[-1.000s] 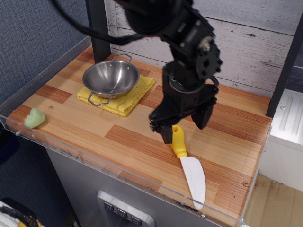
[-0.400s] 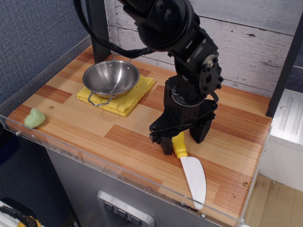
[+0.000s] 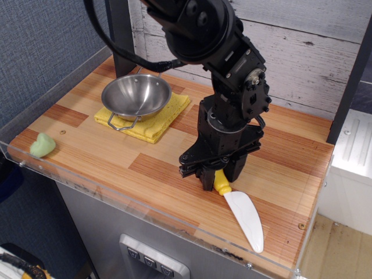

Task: Move the knife to the right of the bowl.

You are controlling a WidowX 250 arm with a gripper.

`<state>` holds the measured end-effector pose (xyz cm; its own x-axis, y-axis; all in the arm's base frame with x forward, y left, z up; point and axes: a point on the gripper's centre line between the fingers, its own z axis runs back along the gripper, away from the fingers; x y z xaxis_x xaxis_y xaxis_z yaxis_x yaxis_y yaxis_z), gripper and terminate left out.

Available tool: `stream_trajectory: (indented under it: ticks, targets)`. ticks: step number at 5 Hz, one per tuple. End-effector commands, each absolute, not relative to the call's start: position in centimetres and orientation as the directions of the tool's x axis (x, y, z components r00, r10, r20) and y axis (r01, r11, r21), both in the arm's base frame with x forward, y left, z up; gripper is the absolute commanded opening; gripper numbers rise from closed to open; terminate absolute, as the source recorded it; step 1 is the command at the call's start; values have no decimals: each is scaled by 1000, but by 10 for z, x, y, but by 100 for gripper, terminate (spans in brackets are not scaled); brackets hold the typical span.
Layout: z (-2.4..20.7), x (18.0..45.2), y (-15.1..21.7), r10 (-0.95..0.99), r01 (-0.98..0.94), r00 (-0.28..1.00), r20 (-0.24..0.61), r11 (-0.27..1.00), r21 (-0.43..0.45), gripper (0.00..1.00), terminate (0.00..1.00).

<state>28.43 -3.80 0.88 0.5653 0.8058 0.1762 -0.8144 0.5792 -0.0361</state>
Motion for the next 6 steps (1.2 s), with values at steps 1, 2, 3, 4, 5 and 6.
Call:
stream_trajectory:
  ticks: [1,2,3,4,5,6]
  targets:
    - [41,294,-28,819,-817,542,190,566,-111,0,0]
    - [59,304,-17,833,-829,508,218,541,-137,0,0]
    - [78,326,-11,844,-832,477,245,524,-183,0,0]
    - [86,356,-20,852,-823,464,243,516,-238,0,0]
    - [81,373,-30,844,-816,477,244,529,-234,0,0]
    - [64,384,-36,838,-815,492,238,539,-214,0,0]
